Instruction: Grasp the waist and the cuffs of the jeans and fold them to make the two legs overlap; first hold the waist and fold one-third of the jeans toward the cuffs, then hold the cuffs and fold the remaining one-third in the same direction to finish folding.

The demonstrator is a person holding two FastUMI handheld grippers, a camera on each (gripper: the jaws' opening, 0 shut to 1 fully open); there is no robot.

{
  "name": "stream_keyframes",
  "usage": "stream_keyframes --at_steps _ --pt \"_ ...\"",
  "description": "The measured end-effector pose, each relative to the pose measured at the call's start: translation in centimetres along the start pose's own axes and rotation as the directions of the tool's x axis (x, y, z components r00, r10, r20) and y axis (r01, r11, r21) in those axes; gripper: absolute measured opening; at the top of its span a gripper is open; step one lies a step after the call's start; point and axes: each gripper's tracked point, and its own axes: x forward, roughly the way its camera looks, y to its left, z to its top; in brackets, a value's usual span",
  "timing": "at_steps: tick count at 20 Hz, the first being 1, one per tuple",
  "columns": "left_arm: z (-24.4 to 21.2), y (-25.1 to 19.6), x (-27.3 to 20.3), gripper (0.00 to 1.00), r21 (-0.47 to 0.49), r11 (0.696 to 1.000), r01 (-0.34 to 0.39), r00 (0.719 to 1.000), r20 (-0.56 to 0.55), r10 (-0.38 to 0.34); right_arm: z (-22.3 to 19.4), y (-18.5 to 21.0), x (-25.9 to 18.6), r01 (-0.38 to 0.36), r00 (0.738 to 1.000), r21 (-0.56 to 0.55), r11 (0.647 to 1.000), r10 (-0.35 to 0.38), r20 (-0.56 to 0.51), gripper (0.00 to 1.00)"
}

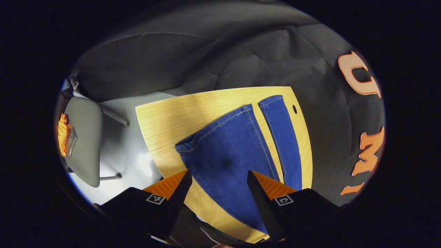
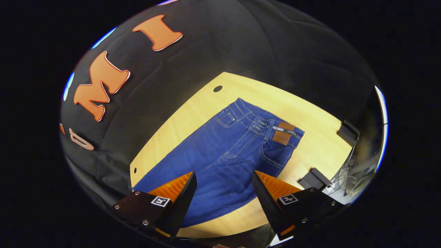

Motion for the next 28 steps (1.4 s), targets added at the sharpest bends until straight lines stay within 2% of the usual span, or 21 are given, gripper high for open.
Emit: stream_keyframes --at_steps 3,6,9,13,15,16,17,18,19,20,22,24,28 --pt "0.7 1.9 0.8 0.98 -0.025 1.0 0.002 1.0 0.0 -0.002 -0.8 -0.1 0.4 0.024 1.0 0.034 0.999 -0.024 -0.018 0.98" --pt "2.0 1.2 1.3 0.95 -0.077 0.993 0.087 0.996 -0.001 -0.087 -1.6 -0.1 0.7 0.039 0.999 0.075 0.996 -0.037 -0.027 0.98" --pt "2.5 0.0 2.1 0.92 -0.083 0.98 0.183 0.983 0.0 -0.184 -2.4 0.1 1.0 0.036 0.999 0.136 0.99 -0.033 -0.022 0.98" --pt "3.5 -2.1 4.3 0.86 -0.102 0.967 0.235 0.972 0.011 -0.235 -3.0 -0.5 1.3 0.044 0.999 0.162 0.986 -0.04 -0.029 0.98" --pt "3.4 -2.9 5.5 0.75 -0.089 0.97 0.225 0.974 0.013 -0.225 -2.7 -1.5 1.6 0.046 0.998 0.168 0.985 -0.04 -0.039 0.98" --pt "3.2 -2.9 5.6 0.63 -0.07 0.977 0.201 0.98 0.011 -0.2 -2.4 -2.2 1.8 0.051 0.998 0.179 0.983 -0.044 -0.043 0.98" --pt "3.2 -2.5 6.5 0.57 -0.037 0.986 0.16 0.987 0.025 -0.16 -1.8 -2.8 2.0 0.046 0.999 0.191 0.981 -0.039 -0.038 0.98" --pt "3.1 -2.1 6.0 0.27 -0.001 0.993 0.118 0.993 0.029 -0.118 -0.9 -3.7 2.2 0.052 0.998 0.203 0.978 -0.048 -0.027 0.98" --pt "3.2 -2.0 6.4 0.16 0.018 0.997 0.081 0.995 0.05 -0.082 -0.2 -4.7 2.3 0.059 0.998 0.212 0.975 -0.056 -0.019 0.98" --pt "3.1 -2.6 5.7 0.04 0.051 0.994 0.1 0.993 0.055 -0.103 0.6 -5.6 2.5 0.065 0.998 0.22 0.973 -0.064 -0.012 0.98" --pt "3.3 -4.5 4.9 0.04 0.113 0.986 0.124 0.986 0.098 -0.136 1.8 -7.6 3.2 0.087 0.996 0.232 0.969 -0.088 -0.009 0.98" --pt "3.7 -5.4 4.7 0.04 0.167 0.98 0.107 0.984 0.124 -0.129 2.5 -9.3 4.5 0.104 0.994 0.257 0.961 -0.104 -0.015 0.98" --pt "3.4 -6.6 4.3 0.04 0.173 0.982 0.076 0.987 0.127 -0.098 3.0 -11.9 7.8 0.148 0.989 0.305 0.941 -0.136 -0.059 0.98"
